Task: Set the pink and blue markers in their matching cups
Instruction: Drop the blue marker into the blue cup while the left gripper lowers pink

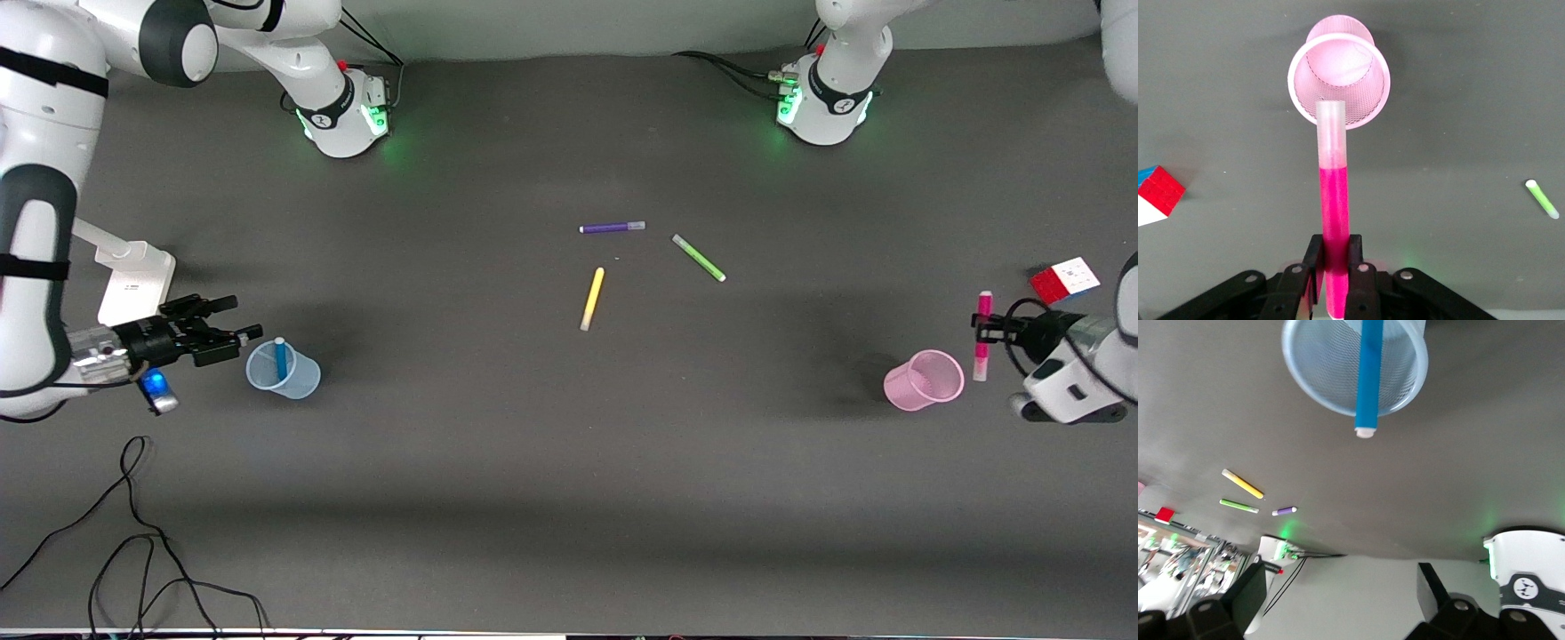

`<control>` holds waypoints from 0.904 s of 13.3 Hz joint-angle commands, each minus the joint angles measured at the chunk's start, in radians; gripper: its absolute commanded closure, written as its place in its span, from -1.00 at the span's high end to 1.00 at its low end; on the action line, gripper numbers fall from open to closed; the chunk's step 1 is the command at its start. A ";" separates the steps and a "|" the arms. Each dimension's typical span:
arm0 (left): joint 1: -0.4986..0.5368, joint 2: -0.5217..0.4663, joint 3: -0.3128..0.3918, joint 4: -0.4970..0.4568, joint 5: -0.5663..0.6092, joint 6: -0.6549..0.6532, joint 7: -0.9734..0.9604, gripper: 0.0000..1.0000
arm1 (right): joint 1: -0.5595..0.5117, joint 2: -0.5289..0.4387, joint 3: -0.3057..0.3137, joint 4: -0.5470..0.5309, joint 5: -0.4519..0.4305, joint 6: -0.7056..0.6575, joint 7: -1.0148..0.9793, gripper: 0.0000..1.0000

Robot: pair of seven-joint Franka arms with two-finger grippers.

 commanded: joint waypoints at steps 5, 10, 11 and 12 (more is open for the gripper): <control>-0.019 0.163 0.004 0.102 0.043 -0.039 -0.045 -1.00 | 0.046 -0.309 -0.001 0.016 -0.292 0.102 -0.008 1.00; -0.033 0.212 0.006 0.100 0.074 0.040 -0.068 -1.00 | 0.168 -0.459 0.001 0.010 -0.474 0.177 -0.005 1.00; -0.033 0.217 0.004 0.100 0.076 0.059 -0.068 -0.82 | 0.187 -0.480 0.001 0.005 -0.513 0.177 -0.005 1.00; -0.033 0.223 0.004 0.100 0.076 0.069 -0.068 -0.20 | 0.213 -0.500 0.002 -0.004 -0.559 0.186 -0.005 1.00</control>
